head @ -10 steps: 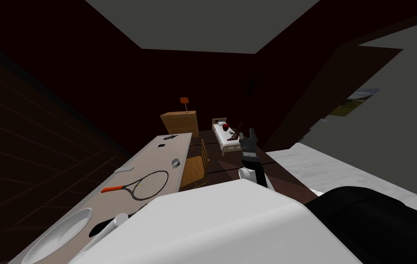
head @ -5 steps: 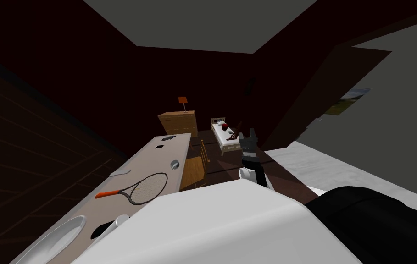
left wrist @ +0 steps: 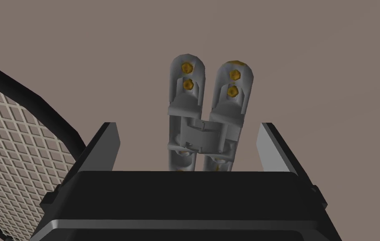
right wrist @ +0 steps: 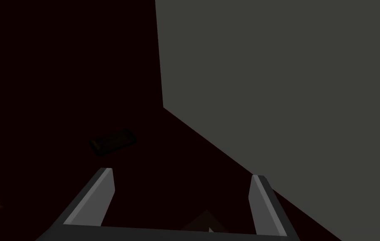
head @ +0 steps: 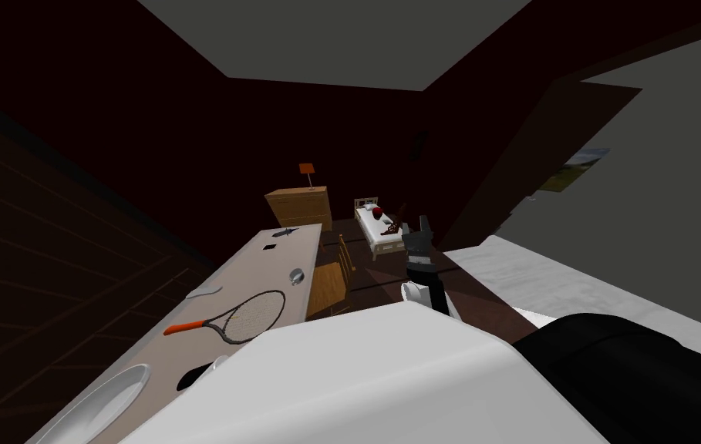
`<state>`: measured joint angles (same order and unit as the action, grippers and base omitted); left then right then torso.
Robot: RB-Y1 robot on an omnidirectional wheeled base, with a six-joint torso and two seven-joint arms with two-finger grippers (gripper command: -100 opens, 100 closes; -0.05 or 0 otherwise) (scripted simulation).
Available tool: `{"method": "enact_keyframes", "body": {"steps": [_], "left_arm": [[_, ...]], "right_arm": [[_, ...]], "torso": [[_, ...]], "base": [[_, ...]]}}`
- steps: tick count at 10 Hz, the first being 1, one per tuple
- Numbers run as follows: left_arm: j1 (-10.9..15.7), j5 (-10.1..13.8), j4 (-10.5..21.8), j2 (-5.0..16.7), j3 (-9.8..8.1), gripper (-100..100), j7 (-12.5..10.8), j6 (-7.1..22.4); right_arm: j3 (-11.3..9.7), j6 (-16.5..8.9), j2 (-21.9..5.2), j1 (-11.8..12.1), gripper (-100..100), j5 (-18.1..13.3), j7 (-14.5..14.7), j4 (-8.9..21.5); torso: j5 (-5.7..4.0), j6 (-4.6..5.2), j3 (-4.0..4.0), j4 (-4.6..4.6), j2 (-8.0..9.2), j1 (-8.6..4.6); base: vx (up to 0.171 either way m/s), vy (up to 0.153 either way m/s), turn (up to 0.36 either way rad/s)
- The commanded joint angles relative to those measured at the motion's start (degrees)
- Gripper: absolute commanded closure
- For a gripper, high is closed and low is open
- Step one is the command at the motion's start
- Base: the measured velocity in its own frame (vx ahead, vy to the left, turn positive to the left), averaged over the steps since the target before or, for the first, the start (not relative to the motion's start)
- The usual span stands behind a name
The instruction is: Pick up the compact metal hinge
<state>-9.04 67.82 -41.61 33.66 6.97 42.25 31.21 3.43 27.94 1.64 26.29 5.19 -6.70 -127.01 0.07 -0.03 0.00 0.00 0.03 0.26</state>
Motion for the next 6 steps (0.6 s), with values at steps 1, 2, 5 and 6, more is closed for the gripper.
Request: {"method": "enact_keyframes", "body": {"steps": [1,2,5,6], "left_arm": [[0.0,0.0,0.0,0.0,0.00,100,0.0,0.0],[-0.1,0.0,0.0,0.0,0.02,100,0.0,0.1],[-0.1,0.0,0.0,0.0,0.07,100,0.1,0.1],[-0.1,0.0,0.0,0.0,0.06,0,0.1,0.1]], "right_arm": [[0.0,0.0,0.0,0.0,0,0.0,0.0,0.0],[0.0,0.0,0.0,0.0,0,0.0,0.0,0.0],[0.0,0.0,0.0,0.0,0,0.0,0.0,0.0],[0.0,0.0,0.0,0.0,0,0.0,0.0,0.0]], "torso": [[0.00,0.00,0.00,0.00,0.00,0.00],[0.00,0.04,-0.02,0.03,-0.06,0.00],[-0.02,-0.02,-0.01,0.03,-0.05,-0.02],[-0.01,-0.02,-0.01,0.02,-0.06,-0.01]], "base": [[0.000,0.000,0.000],[0.000,0.000,0.000],[0.000,0.000,0.000],[0.000,0.000,0.000]]}}
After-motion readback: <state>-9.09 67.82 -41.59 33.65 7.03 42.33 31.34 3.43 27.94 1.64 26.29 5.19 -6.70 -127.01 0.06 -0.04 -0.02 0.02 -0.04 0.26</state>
